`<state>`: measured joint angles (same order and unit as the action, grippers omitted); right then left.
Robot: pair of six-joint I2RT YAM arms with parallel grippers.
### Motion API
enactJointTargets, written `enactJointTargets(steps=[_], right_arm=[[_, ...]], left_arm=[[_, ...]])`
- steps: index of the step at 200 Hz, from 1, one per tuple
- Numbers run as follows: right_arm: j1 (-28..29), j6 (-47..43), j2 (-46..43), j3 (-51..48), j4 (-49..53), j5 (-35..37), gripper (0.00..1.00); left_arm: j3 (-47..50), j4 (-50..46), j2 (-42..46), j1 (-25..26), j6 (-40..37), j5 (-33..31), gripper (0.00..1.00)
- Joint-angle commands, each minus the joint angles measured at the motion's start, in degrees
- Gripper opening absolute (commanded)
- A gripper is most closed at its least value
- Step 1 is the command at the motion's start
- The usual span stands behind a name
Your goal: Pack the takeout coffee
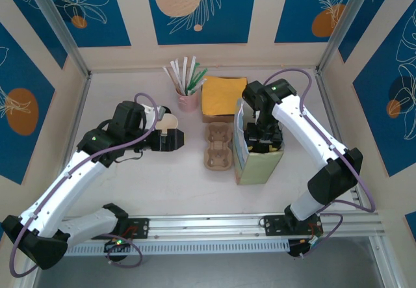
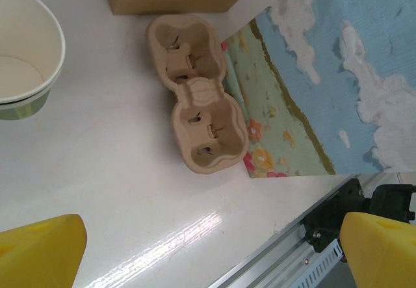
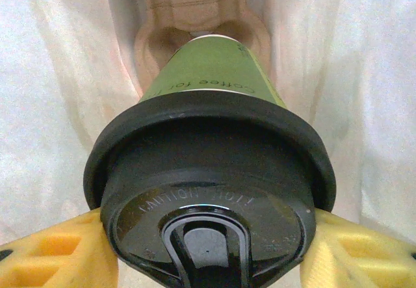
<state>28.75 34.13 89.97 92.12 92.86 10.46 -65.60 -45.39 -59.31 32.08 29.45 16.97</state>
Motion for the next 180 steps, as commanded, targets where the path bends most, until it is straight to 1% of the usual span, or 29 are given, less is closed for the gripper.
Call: enactJointTargets(steps=[1, 79, 180], right_arm=[[0.05, 0.94, -0.24, -0.53, 2.68, -1.32, 0.58], [0.95, 1.03, 0.38, -0.62, 0.73, -0.79, 0.58], [1.57, 0.52, 1.41, -0.43, -2.02, -0.61, 0.58]], left_arm=[[0.54, 1.08, 0.83, 0.53, -0.46, 1.56, 1.0], [1.99, 5.02, 0.58, 0.51, 2.61, 4.07, 1.0], [1.47, 5.48, -0.02, 0.5, 2.54, 3.59, 1.0]])
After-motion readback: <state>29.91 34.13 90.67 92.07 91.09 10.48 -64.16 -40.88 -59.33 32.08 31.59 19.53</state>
